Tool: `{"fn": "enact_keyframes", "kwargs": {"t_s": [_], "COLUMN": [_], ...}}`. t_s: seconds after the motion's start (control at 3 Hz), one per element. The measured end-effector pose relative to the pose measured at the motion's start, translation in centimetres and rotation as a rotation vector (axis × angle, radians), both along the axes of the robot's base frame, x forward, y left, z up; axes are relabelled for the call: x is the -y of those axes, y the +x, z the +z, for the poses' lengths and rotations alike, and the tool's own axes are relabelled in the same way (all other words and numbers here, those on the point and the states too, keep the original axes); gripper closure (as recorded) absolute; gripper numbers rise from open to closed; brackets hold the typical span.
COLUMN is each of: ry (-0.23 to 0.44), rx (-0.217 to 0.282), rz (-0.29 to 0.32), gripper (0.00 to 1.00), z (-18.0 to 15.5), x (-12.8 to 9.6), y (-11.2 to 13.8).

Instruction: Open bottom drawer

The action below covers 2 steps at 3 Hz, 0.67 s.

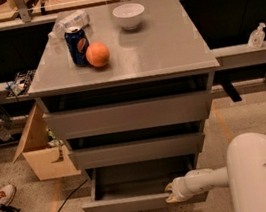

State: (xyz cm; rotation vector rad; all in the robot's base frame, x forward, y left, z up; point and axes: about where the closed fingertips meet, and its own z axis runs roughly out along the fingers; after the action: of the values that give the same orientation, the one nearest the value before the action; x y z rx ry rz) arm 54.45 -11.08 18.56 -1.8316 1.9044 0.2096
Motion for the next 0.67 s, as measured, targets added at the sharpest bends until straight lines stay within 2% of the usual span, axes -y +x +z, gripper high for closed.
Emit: {"fn": "enact_keyframes", "kwargs": {"t_s": [0.33, 0.67], "ry": [-0.012, -0.035], "rx": [-0.002, -0.015], "rz": [0.002, -0.036], "gripper": [1.0, 1.0], "z": [-0.4, -0.6], "x": [0.5, 2.2], "y": [-1.9, -4.4]}}
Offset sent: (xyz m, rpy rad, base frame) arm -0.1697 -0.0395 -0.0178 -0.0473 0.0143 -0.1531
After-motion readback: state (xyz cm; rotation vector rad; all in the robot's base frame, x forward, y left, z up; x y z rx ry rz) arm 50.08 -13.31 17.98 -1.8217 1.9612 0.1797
